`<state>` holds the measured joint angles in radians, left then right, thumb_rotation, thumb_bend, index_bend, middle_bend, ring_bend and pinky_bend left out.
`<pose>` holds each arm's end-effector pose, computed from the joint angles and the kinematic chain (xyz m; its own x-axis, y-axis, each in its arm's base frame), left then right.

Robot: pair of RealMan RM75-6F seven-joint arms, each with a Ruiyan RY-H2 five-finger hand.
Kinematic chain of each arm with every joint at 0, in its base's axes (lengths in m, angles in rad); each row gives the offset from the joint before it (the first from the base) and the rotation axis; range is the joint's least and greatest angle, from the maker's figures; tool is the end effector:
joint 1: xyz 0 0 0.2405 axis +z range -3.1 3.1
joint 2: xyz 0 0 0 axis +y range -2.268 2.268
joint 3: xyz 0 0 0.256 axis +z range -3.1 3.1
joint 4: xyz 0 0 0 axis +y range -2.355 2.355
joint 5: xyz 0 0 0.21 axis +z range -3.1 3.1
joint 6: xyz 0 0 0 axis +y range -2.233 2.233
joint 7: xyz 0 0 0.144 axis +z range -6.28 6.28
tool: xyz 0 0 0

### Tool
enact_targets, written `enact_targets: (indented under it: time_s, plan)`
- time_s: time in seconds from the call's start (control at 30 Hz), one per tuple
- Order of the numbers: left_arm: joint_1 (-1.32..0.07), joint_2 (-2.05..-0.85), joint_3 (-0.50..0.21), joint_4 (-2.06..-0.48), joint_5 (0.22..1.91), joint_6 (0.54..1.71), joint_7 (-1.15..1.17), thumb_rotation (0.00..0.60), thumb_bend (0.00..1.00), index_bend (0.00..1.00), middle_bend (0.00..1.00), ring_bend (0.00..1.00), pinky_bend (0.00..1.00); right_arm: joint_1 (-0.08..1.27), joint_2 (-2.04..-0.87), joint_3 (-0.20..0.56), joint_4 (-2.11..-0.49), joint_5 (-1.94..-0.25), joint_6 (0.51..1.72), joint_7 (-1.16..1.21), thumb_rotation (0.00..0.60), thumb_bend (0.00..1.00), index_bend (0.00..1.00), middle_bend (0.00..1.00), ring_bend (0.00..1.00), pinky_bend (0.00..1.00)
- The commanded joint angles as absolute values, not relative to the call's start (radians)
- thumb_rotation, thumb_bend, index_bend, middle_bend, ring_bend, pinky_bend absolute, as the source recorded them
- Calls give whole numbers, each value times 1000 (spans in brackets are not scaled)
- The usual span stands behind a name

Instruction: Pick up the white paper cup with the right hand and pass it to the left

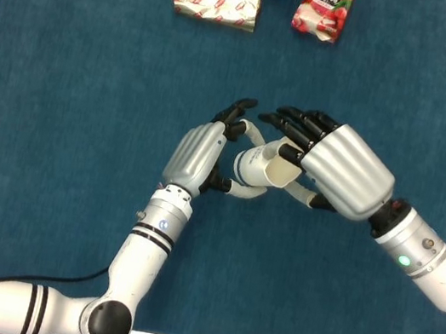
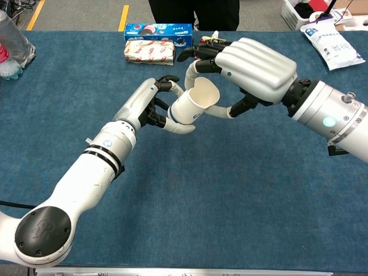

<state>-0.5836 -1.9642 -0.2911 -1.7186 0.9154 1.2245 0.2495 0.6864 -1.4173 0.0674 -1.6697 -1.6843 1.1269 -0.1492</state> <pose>-0.0594 0.2548 -0.0832 -0.3463 0.3909 0.8528 0.9302 0.0250 0.3662 -0.1015 -0.2732 0.0166 0.4093 -0.1081 0.9060 -0.6369 -0.7449 0.1989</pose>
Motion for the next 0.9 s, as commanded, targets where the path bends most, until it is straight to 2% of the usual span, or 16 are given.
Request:
enact_targets:
  time_s: [0.03,0.27,0.4,0.47,0.53,0.6,0.73,0.9]
  plan:
    - [-583,-1965,-290,-1718,914,1224,251,600,0,542,118,144,314,687,-1417,67,-1670,-1684,1126,-148,600,245,458,197,157,299]
    - [-580,-1967,-290,-1717,916,1223,251,600,0,549,122,146,315,687,-1412,65,-1667,-1690,1131,-141,600,213,451,197,157,299]
    - [-578,-1969,-289,-1716,917,1224,251,600,0,549,122,146,316,685,-1411,62,-1664,-1691,1132,-144,600,41,294,197,157,298]
    - [-577,-1969,-286,-1716,918,1224,252,600,0,549,122,146,316,685,-1411,62,-1664,-1690,1132,-144,600,2,189,197,157,298]
    - [-575,-1969,-285,-1715,918,1224,251,600,0,549,122,147,316,685,-1412,62,-1662,-1690,1132,-144,600,0,89,197,157,298]
    - [-573,-1970,-284,-1715,919,1224,249,600,0,549,122,147,316,685,-1413,62,-1661,-1690,1132,-144,600,0,57,197,157,298]
    - [-569,-1971,-280,-1712,921,1223,246,600,0,549,122,147,316,685,-1416,61,-1659,-1689,1132,-139,600,0,10,197,157,298]
    - [-565,-1970,-278,-1711,924,1224,245,600,0,549,122,147,316,683,-1416,61,-1657,-1694,1143,-128,600,0,0,197,157,299]
